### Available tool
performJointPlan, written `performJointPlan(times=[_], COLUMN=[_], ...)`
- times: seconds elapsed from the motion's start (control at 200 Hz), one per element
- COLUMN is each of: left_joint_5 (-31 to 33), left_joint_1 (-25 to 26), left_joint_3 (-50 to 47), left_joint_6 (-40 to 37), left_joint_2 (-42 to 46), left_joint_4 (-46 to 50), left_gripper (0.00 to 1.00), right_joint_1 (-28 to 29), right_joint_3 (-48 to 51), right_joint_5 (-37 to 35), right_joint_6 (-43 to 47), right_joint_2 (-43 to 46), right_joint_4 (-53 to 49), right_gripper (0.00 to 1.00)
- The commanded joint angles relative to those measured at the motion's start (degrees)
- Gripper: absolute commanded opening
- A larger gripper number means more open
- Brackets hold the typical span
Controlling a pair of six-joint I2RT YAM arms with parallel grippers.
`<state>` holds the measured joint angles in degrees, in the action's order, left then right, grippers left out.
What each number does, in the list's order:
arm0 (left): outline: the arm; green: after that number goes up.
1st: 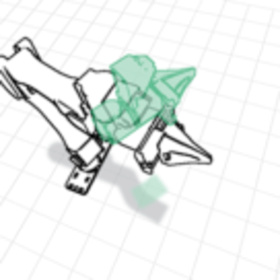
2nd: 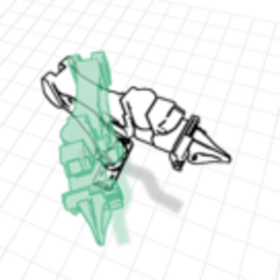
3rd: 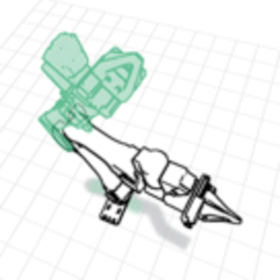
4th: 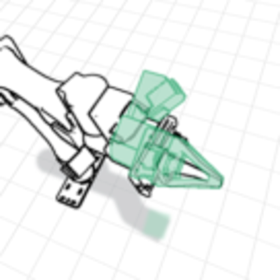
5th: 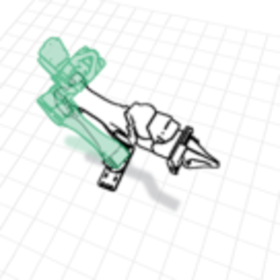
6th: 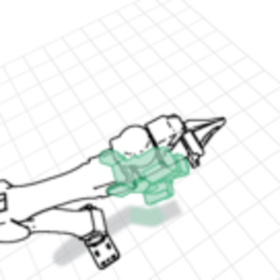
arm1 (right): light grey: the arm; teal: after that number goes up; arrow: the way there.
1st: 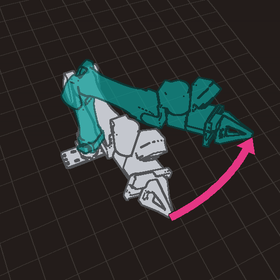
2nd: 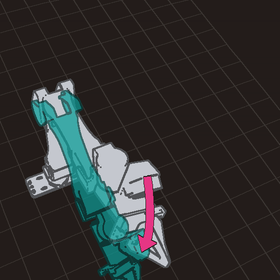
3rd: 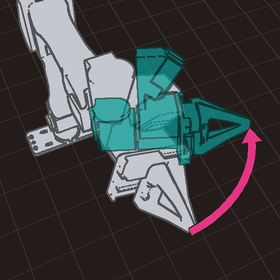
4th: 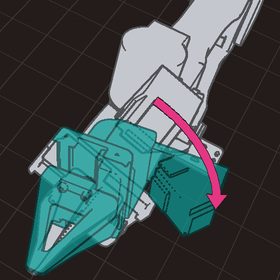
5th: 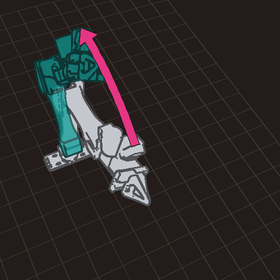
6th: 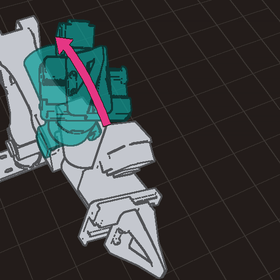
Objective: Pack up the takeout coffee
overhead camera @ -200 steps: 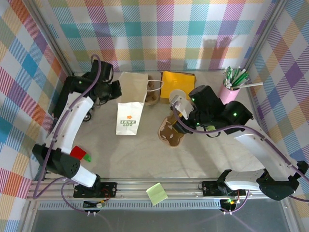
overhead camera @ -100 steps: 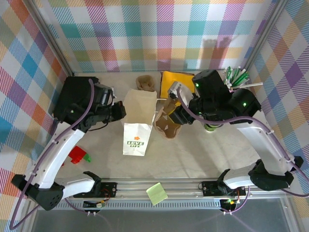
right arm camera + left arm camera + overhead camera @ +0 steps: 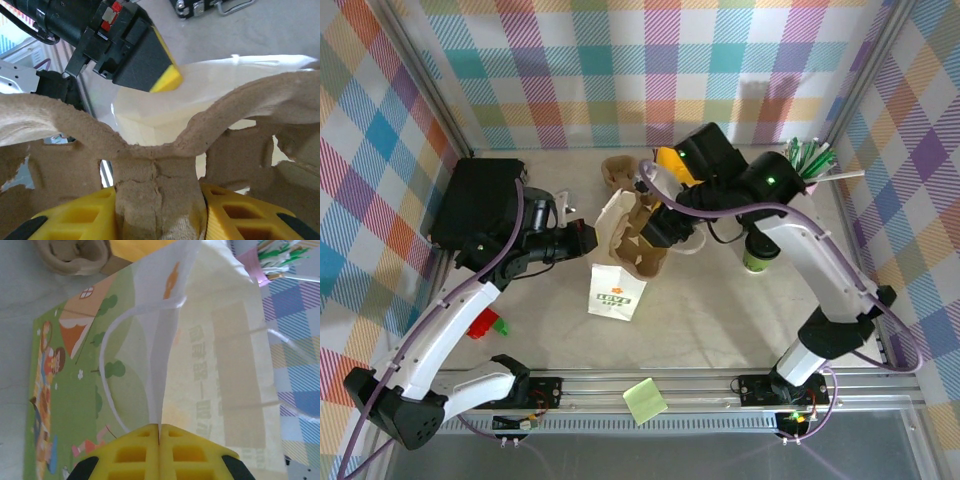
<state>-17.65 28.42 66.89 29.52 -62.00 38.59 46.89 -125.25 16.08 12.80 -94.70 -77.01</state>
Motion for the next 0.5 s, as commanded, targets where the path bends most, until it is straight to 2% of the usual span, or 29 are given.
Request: performJointPlan(times=[0.0,0.2,0.36,0.495], left_joint_5=[-4.22,-7.99,-10.56,-11.43], left_joint_1=[0.53,0.49,0.49,0.49], left_joint_3=[-0.29,-0.78,-1.55,-1.04], left_joint_6=[-1.96,-4.66,-7.75,-9.3], left_joint_2=[-0.66,-2.23,-3.1,-4.0], left_joint_4=[-4.92,-7.69,-8.2,-7.26], left_gripper=[0.0,0.0,0.0,0.0], right_joint_1=[-0.05,-1.48,-2.96,-4.88], right_joint_3=[-1.9,-2.45,-6.79,-4.83], right_joint_5=[6.3,10.99,10.17,12.47], right_joint_6=[2.42,5.04,6.79,7.28], right_joint_2=[-2.64,-7.25,-12.92,-13.55], right_joint_4=[-2.13,-3.94,-9.29,-9.3], right_gripper=[0.4,0.41,0.42,0.42])
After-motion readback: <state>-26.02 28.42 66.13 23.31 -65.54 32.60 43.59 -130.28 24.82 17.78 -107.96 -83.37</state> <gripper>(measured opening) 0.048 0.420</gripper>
